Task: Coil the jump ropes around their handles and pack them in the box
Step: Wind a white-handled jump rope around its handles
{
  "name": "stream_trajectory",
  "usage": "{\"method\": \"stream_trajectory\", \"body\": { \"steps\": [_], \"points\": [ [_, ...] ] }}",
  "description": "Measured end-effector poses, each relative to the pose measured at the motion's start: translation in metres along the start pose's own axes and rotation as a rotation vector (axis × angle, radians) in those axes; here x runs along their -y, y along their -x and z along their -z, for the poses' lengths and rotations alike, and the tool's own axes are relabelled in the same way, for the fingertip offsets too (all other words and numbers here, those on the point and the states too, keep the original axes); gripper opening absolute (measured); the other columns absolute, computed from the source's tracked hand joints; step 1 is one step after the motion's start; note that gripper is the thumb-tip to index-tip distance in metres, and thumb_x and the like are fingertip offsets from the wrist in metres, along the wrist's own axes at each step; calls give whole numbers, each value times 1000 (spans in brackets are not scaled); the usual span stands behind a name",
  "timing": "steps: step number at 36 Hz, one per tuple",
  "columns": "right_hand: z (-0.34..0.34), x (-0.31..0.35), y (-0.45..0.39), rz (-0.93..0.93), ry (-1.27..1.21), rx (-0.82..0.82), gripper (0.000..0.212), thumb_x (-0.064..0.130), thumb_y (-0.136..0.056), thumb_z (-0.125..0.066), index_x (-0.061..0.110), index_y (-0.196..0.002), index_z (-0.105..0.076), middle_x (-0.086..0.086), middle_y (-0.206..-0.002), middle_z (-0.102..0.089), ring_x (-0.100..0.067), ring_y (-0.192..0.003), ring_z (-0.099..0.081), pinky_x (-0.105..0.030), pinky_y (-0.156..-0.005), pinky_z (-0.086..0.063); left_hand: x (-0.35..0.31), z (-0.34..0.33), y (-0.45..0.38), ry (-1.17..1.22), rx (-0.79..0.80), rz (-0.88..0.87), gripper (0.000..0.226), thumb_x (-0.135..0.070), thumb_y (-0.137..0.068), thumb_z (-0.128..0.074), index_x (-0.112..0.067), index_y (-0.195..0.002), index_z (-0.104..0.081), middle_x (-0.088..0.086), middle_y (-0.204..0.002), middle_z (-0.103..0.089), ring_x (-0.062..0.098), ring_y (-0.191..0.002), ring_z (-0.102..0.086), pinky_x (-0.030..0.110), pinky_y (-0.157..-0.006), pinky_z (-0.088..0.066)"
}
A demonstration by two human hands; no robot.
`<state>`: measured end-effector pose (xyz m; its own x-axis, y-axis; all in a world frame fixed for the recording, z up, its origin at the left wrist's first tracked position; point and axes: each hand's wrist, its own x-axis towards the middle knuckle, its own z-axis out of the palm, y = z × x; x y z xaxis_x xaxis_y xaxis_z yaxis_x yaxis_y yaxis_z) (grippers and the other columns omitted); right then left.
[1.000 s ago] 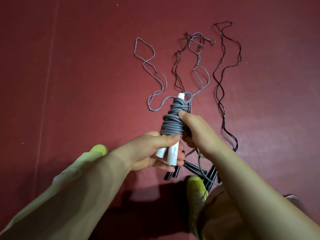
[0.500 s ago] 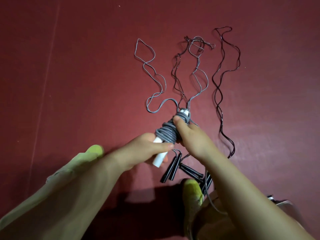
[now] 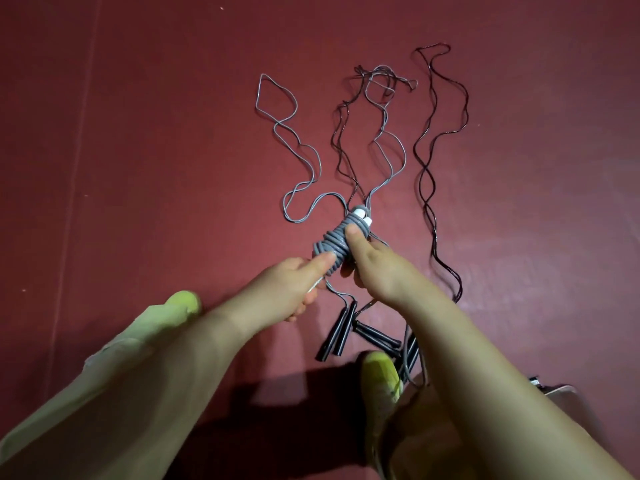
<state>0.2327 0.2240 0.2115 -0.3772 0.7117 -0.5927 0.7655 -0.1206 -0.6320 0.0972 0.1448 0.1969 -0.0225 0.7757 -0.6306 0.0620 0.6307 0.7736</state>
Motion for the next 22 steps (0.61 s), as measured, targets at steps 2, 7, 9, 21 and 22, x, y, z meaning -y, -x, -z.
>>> {"method": "stream_trajectory", "body": {
  "steps": [2,7,9,21,22],
  "points": [
    [-1,1,-2,-40,22,-2,60,56,-99,-14,13,-91,-55,-10,-85,-57,-25,-79,-52,-39,-79,-45,-4,-4,-1,-148,-71,-85,52,-68,-72,-47,-17,-65,-47,-2,-54,-45,18,-47,-40,32,-56,-33],
    [2,1,1,-67,-35,-21,62,66,-95,-22,16,-74,-52,-4,-71,-53,-21,-64,-47,-32,-59,-35,-10,-9,-1,-474,-175,-175,43,-52,-90,-52,-20,-62,-43,-8,-61,-49,6,-56,-43,32,-59,-33],
    [7,1,4,-45,-89,-92,60,63,-95,-31,19,-59,-48,3,-59,-48,-16,-56,-41,-31,-56,-29,-10,-8,-4,-218,-18,-174,41,-53,-81,-60,-19,-63,-45,-8,-56,-46,7,-47,-39,30,-53,-33],
    [11,4,6,18,-240,54,51,69,-89,-25,23,-70,-36,8,-48,-29,-12,-45,-23,-29,-50,-20,-22,1,-6,229,93,-32,26,-35,-86,-57,-13,-73,-56,-3,-51,-62,8,-44,-54,20,-49,-40],
    [11,4,7,19,-247,78,50,66,-93,-24,23,-70,-31,7,-50,-26,-11,-43,-20,-29,-48,-17,-23,2,-6,207,82,-39,25,-31,-89,-55,-13,-72,-57,-3,-51,-62,7,-43,-54,20,-49,-40]
  ]
}}
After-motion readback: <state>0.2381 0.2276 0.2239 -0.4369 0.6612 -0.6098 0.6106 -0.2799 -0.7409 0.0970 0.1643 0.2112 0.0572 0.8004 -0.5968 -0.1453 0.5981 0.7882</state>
